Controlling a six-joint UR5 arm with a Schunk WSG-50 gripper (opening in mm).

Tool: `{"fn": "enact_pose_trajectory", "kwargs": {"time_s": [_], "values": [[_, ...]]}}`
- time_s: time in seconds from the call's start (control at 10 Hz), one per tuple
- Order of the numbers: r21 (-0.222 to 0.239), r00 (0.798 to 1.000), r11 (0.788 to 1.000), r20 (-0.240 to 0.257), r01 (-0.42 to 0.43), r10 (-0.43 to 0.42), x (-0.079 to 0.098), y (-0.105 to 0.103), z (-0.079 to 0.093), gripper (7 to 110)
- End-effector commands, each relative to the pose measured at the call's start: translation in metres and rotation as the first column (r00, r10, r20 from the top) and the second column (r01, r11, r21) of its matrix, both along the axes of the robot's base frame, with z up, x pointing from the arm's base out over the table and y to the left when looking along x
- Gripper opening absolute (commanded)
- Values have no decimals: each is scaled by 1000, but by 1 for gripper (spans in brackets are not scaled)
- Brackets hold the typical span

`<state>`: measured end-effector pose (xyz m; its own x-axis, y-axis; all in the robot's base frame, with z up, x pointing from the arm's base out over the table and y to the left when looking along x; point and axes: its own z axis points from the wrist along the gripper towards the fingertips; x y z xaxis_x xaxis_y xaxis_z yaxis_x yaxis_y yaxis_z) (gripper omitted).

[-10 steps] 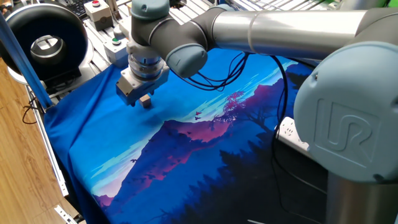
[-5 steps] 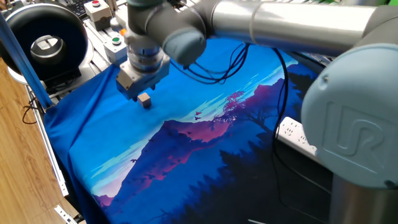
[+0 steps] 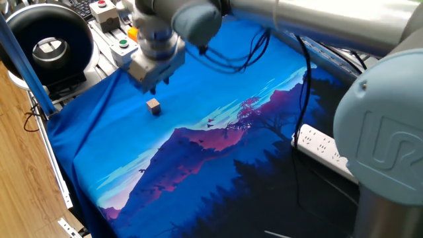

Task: Pick up the small block on the left and move it to the right

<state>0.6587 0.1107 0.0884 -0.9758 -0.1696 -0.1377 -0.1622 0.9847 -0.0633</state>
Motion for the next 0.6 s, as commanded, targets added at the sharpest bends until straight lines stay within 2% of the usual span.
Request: {"fn": "enact_pose_trajectory", "kwargs": {"time_s": [0.0,0.1,0.2,0.4,0.5], "values": [[-65,995,995,-61,-78,74,4,-29,51,22],[-53,995,996,-83,-68,63,4,-25,61,22],[-69,994,995,-83,-73,67,7,-26,62,22],[-30,994,995,-58,-96,95,21,-14,52,22],[-34,993,993,-51,-110,109,27,-12,47,7]]}}
